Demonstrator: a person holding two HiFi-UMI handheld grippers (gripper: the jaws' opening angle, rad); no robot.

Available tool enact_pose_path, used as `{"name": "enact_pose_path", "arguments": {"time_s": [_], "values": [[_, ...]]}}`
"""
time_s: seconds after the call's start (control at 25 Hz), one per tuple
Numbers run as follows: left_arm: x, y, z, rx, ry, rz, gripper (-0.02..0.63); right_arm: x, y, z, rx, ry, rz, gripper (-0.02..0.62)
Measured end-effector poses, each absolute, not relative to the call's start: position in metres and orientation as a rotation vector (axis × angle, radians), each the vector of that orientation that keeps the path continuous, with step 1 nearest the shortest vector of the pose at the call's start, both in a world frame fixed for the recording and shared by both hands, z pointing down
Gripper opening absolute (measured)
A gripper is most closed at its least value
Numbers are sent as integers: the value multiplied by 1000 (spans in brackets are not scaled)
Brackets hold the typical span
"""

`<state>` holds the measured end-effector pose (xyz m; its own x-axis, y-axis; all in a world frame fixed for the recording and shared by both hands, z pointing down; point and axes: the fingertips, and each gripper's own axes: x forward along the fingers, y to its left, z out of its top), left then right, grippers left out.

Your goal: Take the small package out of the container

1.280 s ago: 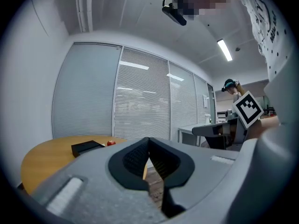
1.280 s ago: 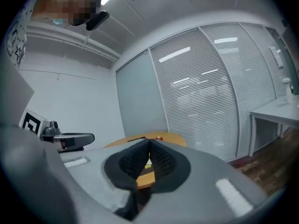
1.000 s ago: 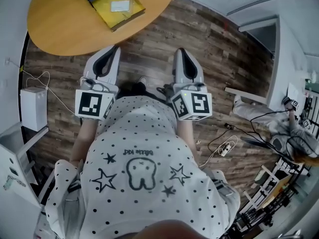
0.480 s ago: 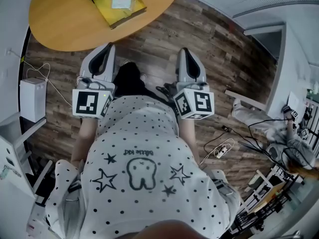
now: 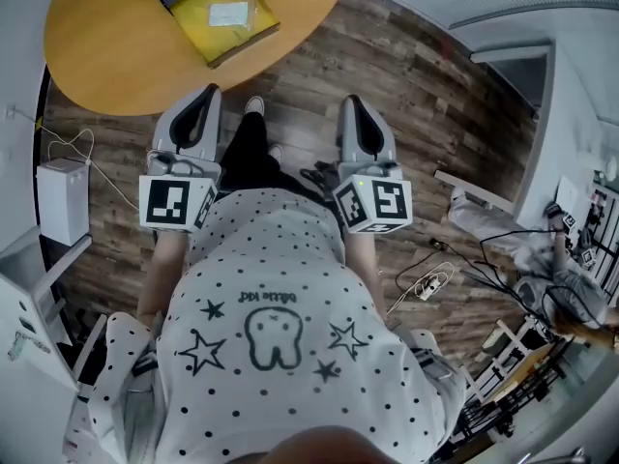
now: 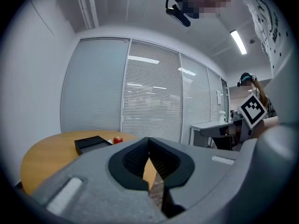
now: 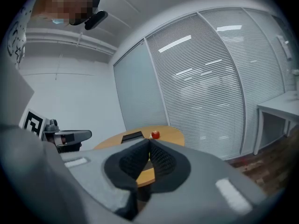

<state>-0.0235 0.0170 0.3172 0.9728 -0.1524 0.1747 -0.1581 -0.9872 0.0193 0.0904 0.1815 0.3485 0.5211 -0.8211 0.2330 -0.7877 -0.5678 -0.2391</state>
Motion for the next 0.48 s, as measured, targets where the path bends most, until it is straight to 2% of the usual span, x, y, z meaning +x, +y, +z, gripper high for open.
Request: {"name": "enact_pose_path", "arguments": {"time_s": [0.48], "values": [[38,-77,331,3058,-267,336,3,171,83,344,-2649,1434,-479,5]]}}
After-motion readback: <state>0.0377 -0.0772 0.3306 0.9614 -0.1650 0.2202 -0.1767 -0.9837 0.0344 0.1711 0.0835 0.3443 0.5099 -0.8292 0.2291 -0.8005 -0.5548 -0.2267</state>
